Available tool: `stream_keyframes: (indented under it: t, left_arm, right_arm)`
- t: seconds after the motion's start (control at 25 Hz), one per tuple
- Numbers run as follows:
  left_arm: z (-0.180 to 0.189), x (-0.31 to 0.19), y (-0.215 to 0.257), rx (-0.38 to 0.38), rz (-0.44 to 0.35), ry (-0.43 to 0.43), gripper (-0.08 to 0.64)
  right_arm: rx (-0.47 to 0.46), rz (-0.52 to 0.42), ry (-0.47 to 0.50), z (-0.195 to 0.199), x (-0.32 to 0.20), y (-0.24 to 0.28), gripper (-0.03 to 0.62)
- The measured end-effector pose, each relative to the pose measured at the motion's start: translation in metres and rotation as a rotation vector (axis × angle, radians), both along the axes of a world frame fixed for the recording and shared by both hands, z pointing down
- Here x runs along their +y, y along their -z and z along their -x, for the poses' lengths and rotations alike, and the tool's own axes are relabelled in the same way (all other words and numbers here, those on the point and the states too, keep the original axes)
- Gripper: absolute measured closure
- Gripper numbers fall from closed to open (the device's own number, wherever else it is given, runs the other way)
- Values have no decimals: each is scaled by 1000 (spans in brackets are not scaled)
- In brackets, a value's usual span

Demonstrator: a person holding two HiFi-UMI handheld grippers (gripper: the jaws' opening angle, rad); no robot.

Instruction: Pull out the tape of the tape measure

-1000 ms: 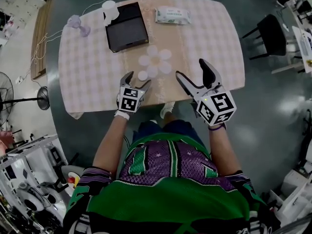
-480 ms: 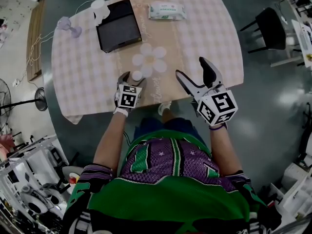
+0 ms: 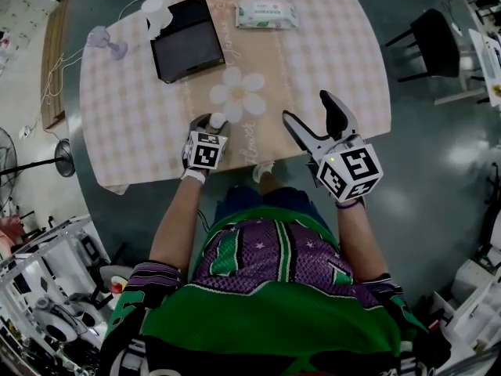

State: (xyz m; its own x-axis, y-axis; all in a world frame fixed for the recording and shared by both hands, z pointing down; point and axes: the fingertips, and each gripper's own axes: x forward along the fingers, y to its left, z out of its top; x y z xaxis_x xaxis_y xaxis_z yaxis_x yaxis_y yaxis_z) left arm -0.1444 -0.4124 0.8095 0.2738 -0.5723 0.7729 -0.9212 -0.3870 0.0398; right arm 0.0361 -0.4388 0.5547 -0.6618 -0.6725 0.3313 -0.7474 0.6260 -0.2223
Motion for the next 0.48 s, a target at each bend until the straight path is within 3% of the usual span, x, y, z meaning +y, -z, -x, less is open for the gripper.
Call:
stream_keyframes:
  t: [0.32,0.48]
  left_arm:
    - [-3,9,5,26,53,-10,318]
    - [-6,13,26,39,18,-26,319]
  right_arm:
    - [11,1,5,3,4,1,212]
    - [14,-16,-2,3,8,10,213]
